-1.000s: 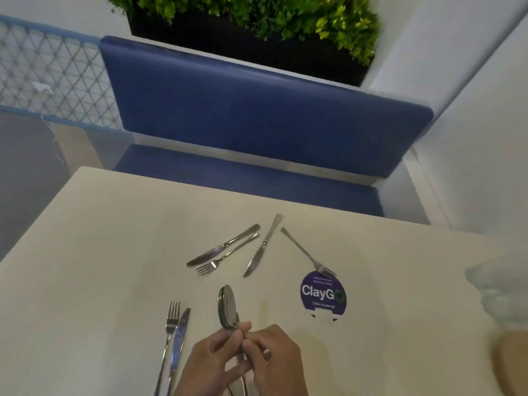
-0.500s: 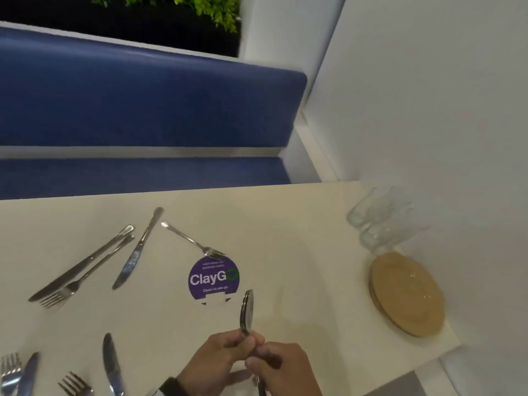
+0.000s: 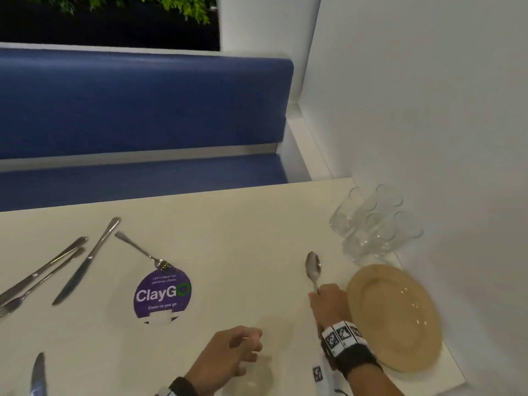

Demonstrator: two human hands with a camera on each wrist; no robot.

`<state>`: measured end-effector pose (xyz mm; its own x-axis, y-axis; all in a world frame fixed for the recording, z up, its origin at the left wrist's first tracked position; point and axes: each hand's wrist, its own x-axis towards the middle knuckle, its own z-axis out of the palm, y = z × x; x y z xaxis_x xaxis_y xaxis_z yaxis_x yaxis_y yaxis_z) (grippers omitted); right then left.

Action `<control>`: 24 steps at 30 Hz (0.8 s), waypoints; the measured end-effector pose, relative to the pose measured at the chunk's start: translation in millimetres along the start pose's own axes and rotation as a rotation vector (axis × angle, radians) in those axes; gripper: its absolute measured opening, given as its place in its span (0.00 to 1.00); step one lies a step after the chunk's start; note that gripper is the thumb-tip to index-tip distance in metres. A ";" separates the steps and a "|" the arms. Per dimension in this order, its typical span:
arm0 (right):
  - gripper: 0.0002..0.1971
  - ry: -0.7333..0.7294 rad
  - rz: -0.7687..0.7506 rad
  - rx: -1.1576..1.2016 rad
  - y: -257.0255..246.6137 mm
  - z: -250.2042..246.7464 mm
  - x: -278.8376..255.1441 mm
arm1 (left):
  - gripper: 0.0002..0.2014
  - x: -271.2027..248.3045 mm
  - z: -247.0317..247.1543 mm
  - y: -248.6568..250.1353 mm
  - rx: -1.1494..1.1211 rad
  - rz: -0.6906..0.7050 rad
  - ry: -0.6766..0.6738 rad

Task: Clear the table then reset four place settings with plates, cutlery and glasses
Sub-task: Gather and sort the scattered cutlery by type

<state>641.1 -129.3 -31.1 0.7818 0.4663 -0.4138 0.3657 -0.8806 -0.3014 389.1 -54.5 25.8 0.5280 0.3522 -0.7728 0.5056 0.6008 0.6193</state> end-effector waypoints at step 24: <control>0.08 0.080 -0.068 -0.071 -11.7 -0.6 47.1 | 0.08 -16.6 -11.6 -33.1 0.111 0.039 0.184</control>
<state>674.0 -97.2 -46.5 0.7906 0.5194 -0.3243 0.4517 -0.8522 -0.2639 355.7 -71.9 16.5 0.4202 0.5045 -0.7543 0.5647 0.5053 0.6526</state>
